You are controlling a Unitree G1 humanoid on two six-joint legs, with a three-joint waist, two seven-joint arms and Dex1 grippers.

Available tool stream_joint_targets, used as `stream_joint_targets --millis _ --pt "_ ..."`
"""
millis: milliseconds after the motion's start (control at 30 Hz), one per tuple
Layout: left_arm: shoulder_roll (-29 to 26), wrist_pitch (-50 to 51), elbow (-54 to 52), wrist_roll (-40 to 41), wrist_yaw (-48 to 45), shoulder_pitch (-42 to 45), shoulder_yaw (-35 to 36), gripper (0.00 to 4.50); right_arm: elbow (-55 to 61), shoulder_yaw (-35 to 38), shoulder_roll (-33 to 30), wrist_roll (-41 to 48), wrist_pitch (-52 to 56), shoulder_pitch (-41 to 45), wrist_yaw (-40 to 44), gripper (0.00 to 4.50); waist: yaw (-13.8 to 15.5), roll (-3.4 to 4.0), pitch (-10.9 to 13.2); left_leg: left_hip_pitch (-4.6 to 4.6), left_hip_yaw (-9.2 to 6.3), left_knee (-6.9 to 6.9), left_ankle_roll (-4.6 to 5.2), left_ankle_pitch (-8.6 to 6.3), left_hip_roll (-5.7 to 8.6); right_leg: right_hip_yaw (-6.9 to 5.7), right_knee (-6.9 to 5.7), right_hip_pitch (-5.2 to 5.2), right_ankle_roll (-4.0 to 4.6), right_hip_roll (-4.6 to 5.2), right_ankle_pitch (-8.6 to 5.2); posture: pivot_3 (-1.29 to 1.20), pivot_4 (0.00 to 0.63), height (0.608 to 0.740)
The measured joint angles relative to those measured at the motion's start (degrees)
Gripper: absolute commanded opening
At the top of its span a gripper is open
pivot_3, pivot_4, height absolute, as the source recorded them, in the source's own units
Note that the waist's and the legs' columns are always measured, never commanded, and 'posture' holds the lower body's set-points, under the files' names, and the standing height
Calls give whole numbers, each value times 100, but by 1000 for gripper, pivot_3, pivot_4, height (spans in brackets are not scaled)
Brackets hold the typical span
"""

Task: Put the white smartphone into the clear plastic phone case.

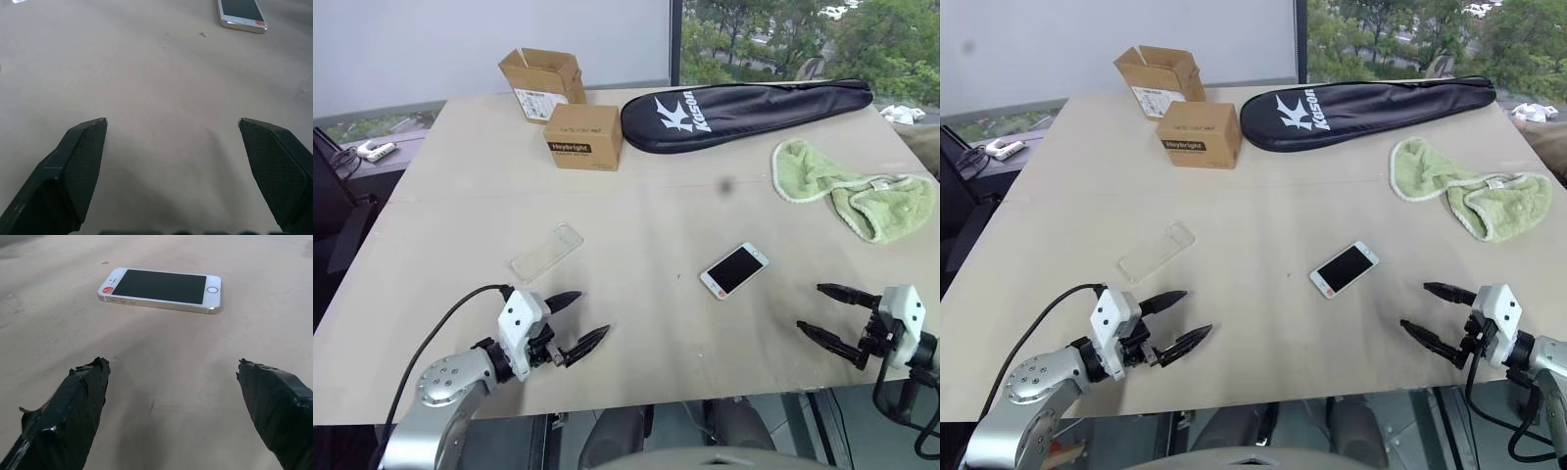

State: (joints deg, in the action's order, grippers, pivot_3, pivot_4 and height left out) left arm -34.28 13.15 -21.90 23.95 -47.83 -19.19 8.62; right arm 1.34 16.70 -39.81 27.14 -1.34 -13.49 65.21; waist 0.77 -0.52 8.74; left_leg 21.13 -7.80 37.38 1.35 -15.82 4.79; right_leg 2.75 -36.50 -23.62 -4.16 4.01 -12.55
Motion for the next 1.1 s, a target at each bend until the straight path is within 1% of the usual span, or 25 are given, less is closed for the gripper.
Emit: stream_joint_targets --millis 167,333,500,567,767,900,1100 --pt "9 171 0 130 31 24 25 4478 5 -2 7 0 116 23 -127 4500 0 0 0 -1 0 0 0 0 0 0 0 0 0 0 0 0 150 740" --pt "9 177 1 128 157 173 77 4478 165 -8 9 51 298 226 -269 4500 0 1 1 -1 -2 0 0 0 0 -1 0 0 0 0 0 0 150 740" --pt "12 135 301 -32 593 834 377 4478 1300 -338 29 462 938 438 -382 4500 0 4 2 0 -7 0 -1 1 -1 -7 -1 -1 0 -1 1 0 150 740" --pt "13 141 470 -92 760 989 463 4478 1843 -560 25 699 1283 559 -426 4500 -7 4 2 2 -7 0 -1 0 -1 -6 2 -1 -1 -1 1 0 150 740" --pt "23 395 925 -253 1105 1200 468 4478 2735 -980 84 1036 1771 1073 -653 4500 7 0 5 11 -16 0 -1 0 0 -18 12 -2 -1 -1 2 0 150 740" --pt "136 506 1282 -381 1316 1401 431 4478 3006 -1141 183 1163 1966 1508 -908 4500 9 -3 7 14 -22 0 -1 0 1 -24 12 -2 -1 -1 2 0 150 740" --pt "193 591 1502 -642 1488 1718 254 4478 3026 -1145 137 995 1998 1519 -1074 4500 7 -2 5 16 -26 0 -4 1 3 -27 14 -4 1 1 3 0 150 740"
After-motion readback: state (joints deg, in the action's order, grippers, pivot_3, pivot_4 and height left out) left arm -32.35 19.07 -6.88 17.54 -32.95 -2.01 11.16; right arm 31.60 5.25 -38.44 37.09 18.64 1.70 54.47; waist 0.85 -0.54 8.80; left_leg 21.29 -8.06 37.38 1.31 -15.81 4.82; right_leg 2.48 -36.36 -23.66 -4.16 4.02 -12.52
